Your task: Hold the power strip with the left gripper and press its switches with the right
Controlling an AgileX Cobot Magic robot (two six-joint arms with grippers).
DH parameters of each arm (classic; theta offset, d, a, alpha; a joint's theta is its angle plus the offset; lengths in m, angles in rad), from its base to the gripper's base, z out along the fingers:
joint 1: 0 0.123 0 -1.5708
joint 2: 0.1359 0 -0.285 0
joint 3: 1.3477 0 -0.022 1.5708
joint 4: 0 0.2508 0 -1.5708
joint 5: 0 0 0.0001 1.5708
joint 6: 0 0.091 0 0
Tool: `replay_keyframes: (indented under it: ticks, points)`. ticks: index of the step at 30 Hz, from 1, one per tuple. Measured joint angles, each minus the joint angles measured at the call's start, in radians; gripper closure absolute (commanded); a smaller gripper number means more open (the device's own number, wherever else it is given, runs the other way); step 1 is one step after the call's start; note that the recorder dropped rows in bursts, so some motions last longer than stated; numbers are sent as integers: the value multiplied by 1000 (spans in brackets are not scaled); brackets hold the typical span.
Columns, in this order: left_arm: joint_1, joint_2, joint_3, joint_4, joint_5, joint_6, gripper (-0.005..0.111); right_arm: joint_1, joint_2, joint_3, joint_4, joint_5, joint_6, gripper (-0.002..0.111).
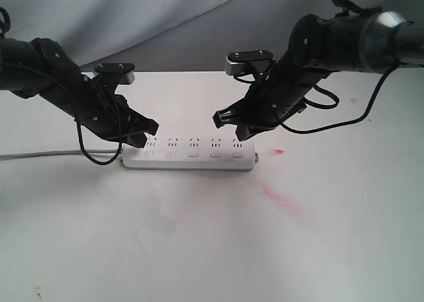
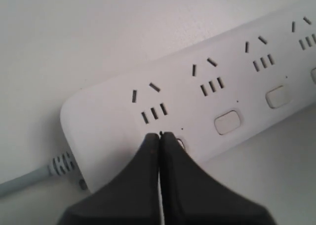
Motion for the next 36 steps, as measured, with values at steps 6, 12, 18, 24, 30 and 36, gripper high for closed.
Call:
replay_keyframes:
  ticks: [6,12,18,24,30,36]
  points:
    - [0,0,-5,11,-23,0,107,0,27,0,4,-24,25,108]
    - [0,0,-5,29,-40,0,107,0,46,0,45,-41,27,108]
    - [0,34,-5,49,-56,0,107,0,46,0,75,-51,29,108]
    - [0,36,-5,49,-68,0,107,0,46,0,78,-41,29,108]
    - [0,36,-5,49,-68,0,107,26,46,0,34,-28,41,108]
    - [0,36,-5,49,-68,0,107,57,46,0,-82,-44,129,108]
